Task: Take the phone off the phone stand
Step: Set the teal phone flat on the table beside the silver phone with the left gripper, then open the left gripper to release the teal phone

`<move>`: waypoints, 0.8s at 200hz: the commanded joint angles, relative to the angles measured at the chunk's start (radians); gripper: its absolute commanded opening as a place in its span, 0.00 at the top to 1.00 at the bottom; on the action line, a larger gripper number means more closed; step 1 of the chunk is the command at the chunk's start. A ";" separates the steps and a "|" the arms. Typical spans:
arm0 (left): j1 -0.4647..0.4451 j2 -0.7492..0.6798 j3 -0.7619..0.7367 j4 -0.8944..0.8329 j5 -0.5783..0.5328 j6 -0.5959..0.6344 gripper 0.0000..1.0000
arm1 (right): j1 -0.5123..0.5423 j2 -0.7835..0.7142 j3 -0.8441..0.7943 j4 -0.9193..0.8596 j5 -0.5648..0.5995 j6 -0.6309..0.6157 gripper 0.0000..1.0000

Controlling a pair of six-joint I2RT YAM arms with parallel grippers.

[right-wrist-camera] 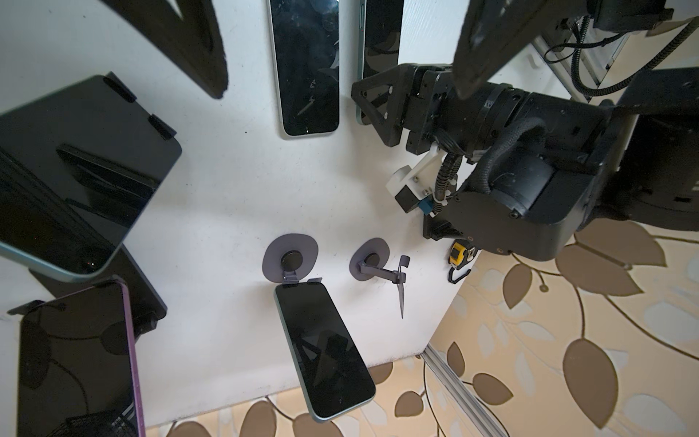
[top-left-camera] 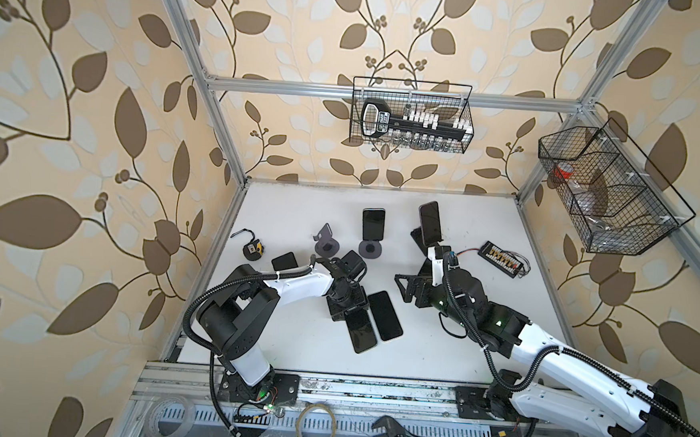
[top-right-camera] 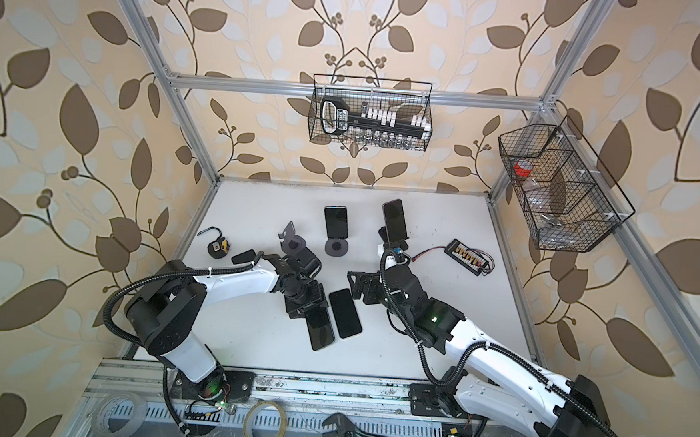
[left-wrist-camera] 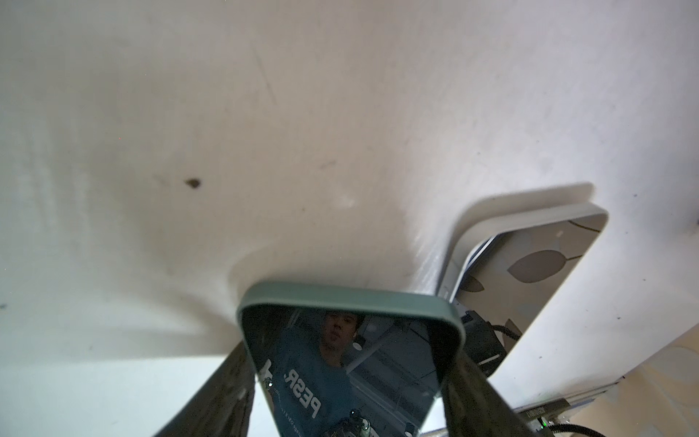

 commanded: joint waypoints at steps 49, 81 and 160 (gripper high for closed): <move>-0.013 0.048 -0.019 -0.060 -0.067 -0.008 0.23 | -0.005 -0.013 -0.020 -0.022 0.022 -0.009 0.05; -0.014 0.031 -0.016 -0.063 -0.068 -0.036 0.17 | -0.006 -0.011 -0.020 -0.023 0.024 -0.012 0.05; -0.014 -0.028 -0.025 -0.056 -0.069 -0.087 0.18 | -0.006 -0.015 -0.018 -0.031 0.027 -0.011 0.05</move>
